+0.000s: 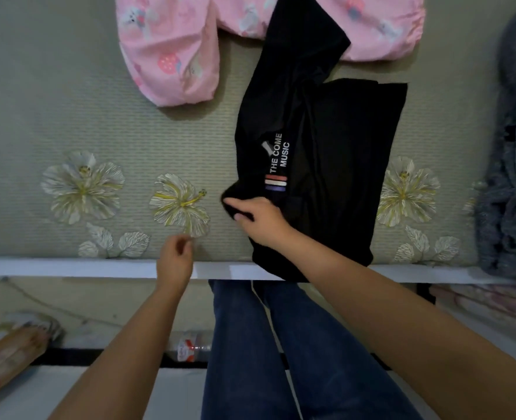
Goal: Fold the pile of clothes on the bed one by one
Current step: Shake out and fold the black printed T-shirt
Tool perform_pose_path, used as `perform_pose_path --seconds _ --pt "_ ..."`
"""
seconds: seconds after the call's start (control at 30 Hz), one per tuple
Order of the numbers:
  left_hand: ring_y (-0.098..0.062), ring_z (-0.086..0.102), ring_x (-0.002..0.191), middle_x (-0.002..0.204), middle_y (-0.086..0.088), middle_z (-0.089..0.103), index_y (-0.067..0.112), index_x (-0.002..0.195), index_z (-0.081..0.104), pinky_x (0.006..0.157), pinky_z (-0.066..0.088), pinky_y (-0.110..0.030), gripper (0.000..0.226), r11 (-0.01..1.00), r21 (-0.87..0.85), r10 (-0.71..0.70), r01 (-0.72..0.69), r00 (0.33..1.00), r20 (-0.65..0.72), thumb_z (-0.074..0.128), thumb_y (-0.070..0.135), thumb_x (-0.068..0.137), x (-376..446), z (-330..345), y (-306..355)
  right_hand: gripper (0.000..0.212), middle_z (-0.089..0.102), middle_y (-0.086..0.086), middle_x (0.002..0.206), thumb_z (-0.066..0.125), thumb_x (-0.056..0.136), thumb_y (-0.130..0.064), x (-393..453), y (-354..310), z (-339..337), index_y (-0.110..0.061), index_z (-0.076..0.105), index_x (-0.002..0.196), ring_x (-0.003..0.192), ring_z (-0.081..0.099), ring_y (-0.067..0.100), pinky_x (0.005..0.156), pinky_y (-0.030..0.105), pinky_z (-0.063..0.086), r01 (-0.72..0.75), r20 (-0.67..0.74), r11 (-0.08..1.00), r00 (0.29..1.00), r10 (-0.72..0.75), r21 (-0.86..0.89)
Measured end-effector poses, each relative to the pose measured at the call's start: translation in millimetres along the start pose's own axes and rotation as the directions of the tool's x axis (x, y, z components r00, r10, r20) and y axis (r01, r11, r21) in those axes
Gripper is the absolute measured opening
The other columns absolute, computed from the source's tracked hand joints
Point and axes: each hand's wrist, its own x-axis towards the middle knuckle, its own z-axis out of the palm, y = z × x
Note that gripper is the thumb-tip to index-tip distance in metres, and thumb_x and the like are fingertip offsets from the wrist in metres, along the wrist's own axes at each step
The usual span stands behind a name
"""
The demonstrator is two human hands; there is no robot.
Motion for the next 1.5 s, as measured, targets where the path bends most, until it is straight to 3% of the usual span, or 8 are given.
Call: perform_pose_path --seconds 0.1,0.2,0.3,0.47,0.63,0.83,1.1,1.5 --pt "-0.033 0.055 0.102 0.111 -0.025 0.057 -0.004 0.111 0.054 0.09 0.043 -0.042 0.024 0.939 -0.243 -0.27 0.244 0.959 -0.081 0.045 0.01 0.094 3 -23 -26 0.047 0.049 0.014 0.136 0.039 0.09 0.01 13 -22 14 -0.006 0.044 0.134 0.129 0.04 0.021 0.105 0.016 0.024 0.039 0.352 0.991 0.932 -0.082 0.127" --pt "-0.034 0.055 0.106 0.113 -0.026 0.057 -0.005 0.11 0.053 0.092 0.042 -0.044 0.027 0.879 -0.365 -0.359 0.307 0.93 -0.083 0.044 0.015 0.095 8 -33 -35 0.039 0.058 0.022 0.121 0.035 0.087 0.015 26 -23 -4 0.005 0.056 0.119 0.119 0.052 0.029 0.092 0.008 0.031 -0.041 0.105 0.973 0.994 0.017 0.226" --pt "-0.032 0.055 0.107 0.111 -0.021 0.059 -0.001 0.106 0.056 0.092 0.042 -0.042 0.027 0.89 -0.374 -0.281 0.262 0.96 0.004 0.045 0.022 0.095 10 -24 -21 0.033 0.062 0.02 0.115 0.044 0.087 0.006 42 -12 -32 0.001 0.061 0.115 0.111 0.055 0.03 0.091 0.014 0.037 0.005 -0.142 0.991 0.99 -0.024 -0.133" --pt "-0.029 0.056 0.105 0.105 -0.012 0.061 0.0 0.114 0.055 0.085 0.041 -0.032 0.04 0.927 -0.31 -0.201 0.213 0.977 0.069 0.054 0.032 0.09 20 9 26 0.057 0.034 0.012 0.143 0.053 0.085 -0.007 80 -4 -53 -0.01 0.034 0.139 0.131 0.03 0.027 0.105 0.038 0.027 0.012 -0.159 0.684 0.97 -0.186 -0.729" --pt "-0.03 0.043 0.124 0.133 -0.017 0.048 -0.002 0.131 0.039 0.099 0.035 -0.035 0.057 0.95 -0.258 -0.211 0.178 0.972 -0.104 0.061 0.025 0.087 53 19 56 0.067 0.019 0.005 0.151 0.054 0.086 -0.012 103 2 -73 -0.02 0.022 0.144 0.14 0.013 0.026 0.111 0.045 0.015 -0.078 -0.107 0.374 0.993 -0.057 -0.924" --pt "-0.03 0.057 0.089 0.098 -0.024 0.061 -0.003 0.098 0.058 0.078 0.043 -0.034 0.014 0.872 -0.472 -0.171 0.129 0.984 -0.047 0.054 0.007 0.089 69 4 60 0.045 0.046 0.006 0.131 0.049 0.087 -0.009 120 9 -103 -0.018 0.047 0.131 0.128 0.03 0.026 0.105 0.037 0.023 0.014 -0.042 0.28 0.98 -0.194 -0.96" --pt "0.0 0.064 0.056 0.06 0.007 0.068 0.012 0.078 0.053 0.056 0.052 -0.013 0.022 0.486 -0.87 0.059 0.08 0.991 0.124 0.04 0.007 0.095 66 -103 81 0.03 0.052 0.009 0.13 0.044 0.095 -0.021 115 -29 -132 -0.011 0.055 0.12 0.129 0.038 0.019 0.107 0.036 0.022 0.196 0.131 0.584 0.98 -0.152 -0.787" --pt "-0.016 0.048 0.068 0.066 -0.003 0.052 0.004 0.08 0.059 0.059 0.036 -0.023 0.019 0.838 -0.438 0.31 -0.325 0.945 -0.109 0.048 0.011 0.094 36 -187 194 0.014 0.057 -0.008 0.072 0.07 0.079 -0.026 -20 -127 -238 -0.021 0.058 0.076 0.067 0.052 0.007 0.053 0.01 0.036 0.135 0.031 0.873 0.99 -0.137 -0.469"
